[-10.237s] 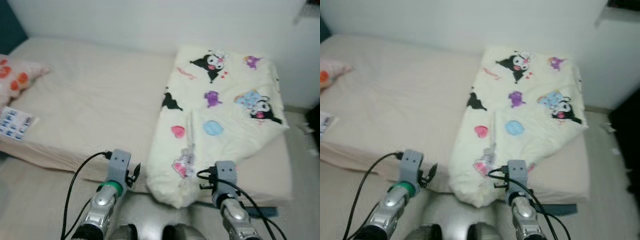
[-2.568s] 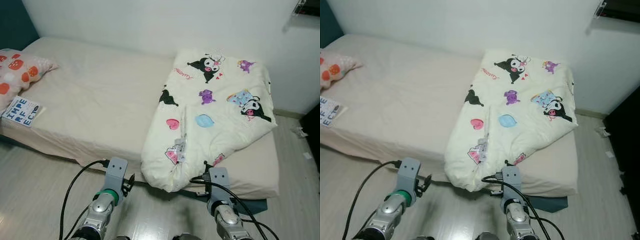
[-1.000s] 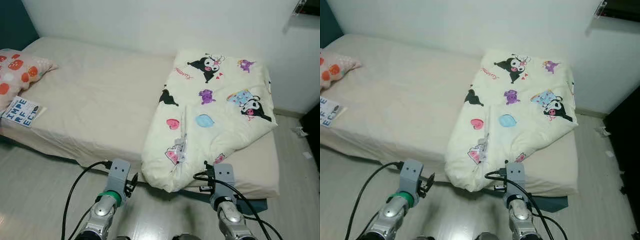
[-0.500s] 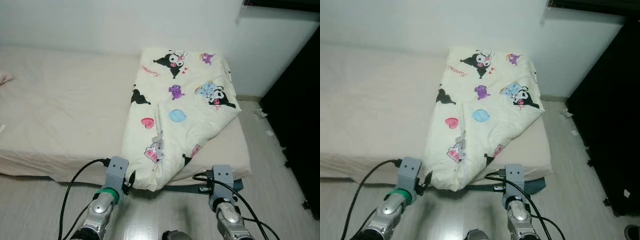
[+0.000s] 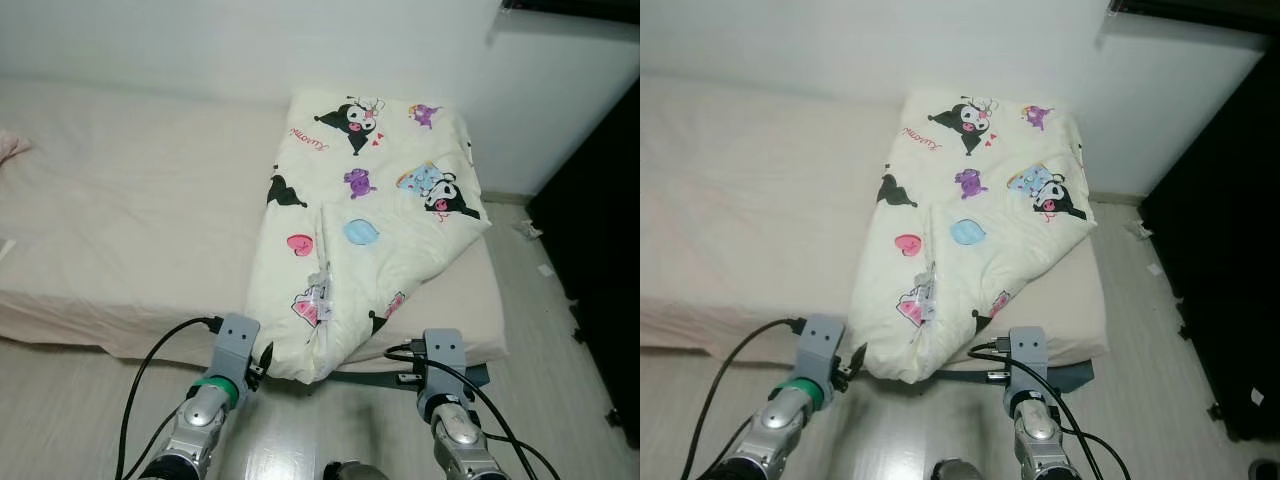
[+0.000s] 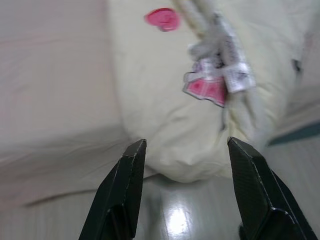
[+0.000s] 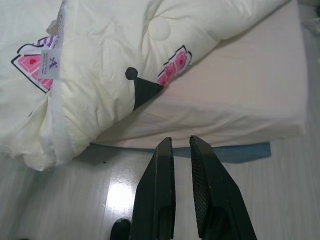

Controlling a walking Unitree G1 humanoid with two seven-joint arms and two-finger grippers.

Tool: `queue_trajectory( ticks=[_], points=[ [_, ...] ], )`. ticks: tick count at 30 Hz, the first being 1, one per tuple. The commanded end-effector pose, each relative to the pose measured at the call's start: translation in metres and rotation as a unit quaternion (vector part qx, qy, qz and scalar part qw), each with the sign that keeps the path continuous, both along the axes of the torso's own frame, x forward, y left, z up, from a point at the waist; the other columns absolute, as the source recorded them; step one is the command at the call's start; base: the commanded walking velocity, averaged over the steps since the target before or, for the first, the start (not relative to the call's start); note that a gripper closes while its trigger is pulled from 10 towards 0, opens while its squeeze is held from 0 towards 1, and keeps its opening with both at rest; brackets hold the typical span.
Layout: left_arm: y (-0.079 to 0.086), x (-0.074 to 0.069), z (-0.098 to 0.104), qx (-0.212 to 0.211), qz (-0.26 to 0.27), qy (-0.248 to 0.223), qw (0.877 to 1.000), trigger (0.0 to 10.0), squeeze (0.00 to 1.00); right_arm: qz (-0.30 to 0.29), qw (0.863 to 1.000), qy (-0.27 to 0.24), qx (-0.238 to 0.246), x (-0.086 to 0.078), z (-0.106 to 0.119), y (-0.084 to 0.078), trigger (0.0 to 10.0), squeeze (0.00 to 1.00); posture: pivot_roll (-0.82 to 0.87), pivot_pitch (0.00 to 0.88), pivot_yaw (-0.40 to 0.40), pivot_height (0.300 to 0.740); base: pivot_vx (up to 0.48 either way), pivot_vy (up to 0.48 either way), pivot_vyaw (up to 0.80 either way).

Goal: Clean up the room

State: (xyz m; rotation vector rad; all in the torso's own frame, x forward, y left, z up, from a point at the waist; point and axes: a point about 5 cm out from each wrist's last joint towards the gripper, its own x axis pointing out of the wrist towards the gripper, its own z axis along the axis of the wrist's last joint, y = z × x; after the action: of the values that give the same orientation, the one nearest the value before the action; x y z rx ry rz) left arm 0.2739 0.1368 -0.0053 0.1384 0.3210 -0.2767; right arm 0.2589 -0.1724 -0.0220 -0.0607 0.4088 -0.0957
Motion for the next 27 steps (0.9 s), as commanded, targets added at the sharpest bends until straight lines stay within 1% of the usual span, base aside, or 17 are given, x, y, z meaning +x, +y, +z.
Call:
queue_trajectory(
  ticks=[1, 15, 18, 19, 23, 27],
  points=[
    [-0.003, -0.006, -0.006, -0.001, -0.006, 0.013, 1.0, 10.0, 0.0, -0.009, 1.0, 0.013, 0.0, -0.005, -0.005, -0.003, 10.0, 0.0, -0.01, 0.088, 0.016, 0.74, 0.0, -0.379, 0.0],
    [-0.002, -0.006, -0.006, -0.005, 0.0, 0.018, 1.0, 10.0, 0.0, -0.007, 1.0, 0.015, -0.001, -0.006, -0.005, -0.003, 10.0, 0.0, -0.01, 0.094, 0.015, 0.74, 0.0, -0.335, 0.0],
    [0.0, -0.005, -0.007, -0.003, 0.006, 0.025, 1.0, 10.0, 0.0, -0.007, 1.0, 0.016, -0.001, -0.006, -0.006, -0.003, 10.0, 0.0, -0.01, 0.093, 0.016, 0.74, 0.0, 0.0, 0.0],
    [0.001, -0.004, -0.008, -0.003, 0.016, 0.04, 0.999, 10.0, 0.0, -0.007, 1.0, 0.017, 0.0, -0.006, -0.006, -0.002, 10.0, 0.0, -0.01, 0.093, 0.016, 0.74, 0.0, 0.0, 0.0],
    [0.001, 0.0, -0.006, -0.008, 0.02, 0.041, 0.999, 10.0, 0.0, -0.007, 1.0, 0.017, 0.0, -0.006, -0.006, -0.002, 10.0, 0.0, -0.01, 0.099, 0.015, 0.74, 0.0, 0.0, 0.0],
    [0.0, 0.007, 0.0, -0.016, 0.016, 0.036, 0.999, 10.0, 0.0, -0.006, 1.0, 0.02, 0.002, -0.006, -0.006, -0.001, 10.0, 0.0, 0.0, 0.106, 0.021, 0.74, 0.0, 0.0, 0.0]
  ],
)
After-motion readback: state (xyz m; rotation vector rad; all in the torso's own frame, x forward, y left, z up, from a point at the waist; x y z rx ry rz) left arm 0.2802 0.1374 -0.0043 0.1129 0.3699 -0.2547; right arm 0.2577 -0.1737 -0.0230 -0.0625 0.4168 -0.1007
